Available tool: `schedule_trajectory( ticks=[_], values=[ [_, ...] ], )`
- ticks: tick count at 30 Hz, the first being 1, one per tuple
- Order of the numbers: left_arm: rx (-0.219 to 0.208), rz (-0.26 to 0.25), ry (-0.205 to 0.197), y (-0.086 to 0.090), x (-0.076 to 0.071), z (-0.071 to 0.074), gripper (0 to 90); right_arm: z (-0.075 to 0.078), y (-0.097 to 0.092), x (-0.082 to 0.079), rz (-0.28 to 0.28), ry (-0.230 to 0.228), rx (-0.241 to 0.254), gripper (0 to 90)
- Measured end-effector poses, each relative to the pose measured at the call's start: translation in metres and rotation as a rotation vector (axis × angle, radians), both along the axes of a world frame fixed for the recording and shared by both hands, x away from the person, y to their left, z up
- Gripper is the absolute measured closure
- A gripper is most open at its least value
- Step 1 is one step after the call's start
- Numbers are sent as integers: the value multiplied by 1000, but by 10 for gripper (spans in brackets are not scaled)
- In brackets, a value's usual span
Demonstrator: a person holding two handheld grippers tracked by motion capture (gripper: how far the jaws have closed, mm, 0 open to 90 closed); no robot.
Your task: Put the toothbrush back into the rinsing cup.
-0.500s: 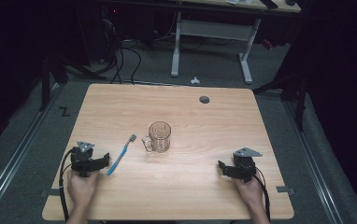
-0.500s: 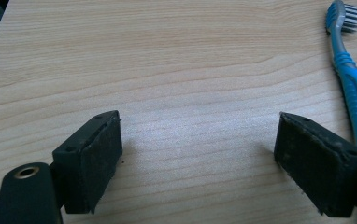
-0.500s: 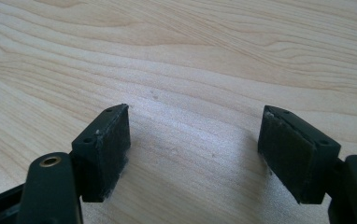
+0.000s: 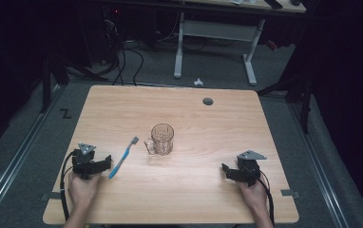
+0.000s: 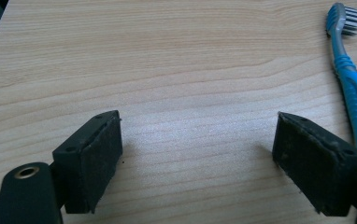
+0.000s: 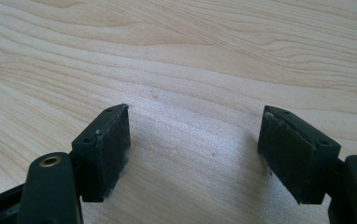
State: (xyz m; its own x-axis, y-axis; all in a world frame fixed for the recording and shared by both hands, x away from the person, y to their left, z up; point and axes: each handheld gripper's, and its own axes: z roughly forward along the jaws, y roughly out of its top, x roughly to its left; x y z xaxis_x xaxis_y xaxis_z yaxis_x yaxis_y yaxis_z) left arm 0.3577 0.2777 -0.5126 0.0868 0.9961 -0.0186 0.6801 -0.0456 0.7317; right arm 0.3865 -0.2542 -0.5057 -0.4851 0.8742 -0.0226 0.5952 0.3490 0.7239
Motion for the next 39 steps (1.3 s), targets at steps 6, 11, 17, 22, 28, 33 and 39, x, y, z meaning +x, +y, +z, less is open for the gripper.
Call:
schedule_trajectory(
  ticks=[6,11,17,22,28,33,39],
  values=[
    [0,1,0,0,0,0,165,0,0,0,0,0,1,255],
    [1,-17,-1,1,0,0,170,0,0,0,-2,1,0,255],
    [2,-13,19,3,1,3,214,0,0,-1,-3,1,1,256],
    [-3,-24,42,4,2,7,306,0,0,-1,-3,1,1,255],
    [19,-54,32,1,-1,12,334,0,0,-1,-5,1,1,255],
    [19,-103,16,0,-7,20,375,0,0,-1,-5,1,1,255],
    [7,-156,21,-1,-14,30,400,0,0,-1,-6,1,1,255]
  ],
)
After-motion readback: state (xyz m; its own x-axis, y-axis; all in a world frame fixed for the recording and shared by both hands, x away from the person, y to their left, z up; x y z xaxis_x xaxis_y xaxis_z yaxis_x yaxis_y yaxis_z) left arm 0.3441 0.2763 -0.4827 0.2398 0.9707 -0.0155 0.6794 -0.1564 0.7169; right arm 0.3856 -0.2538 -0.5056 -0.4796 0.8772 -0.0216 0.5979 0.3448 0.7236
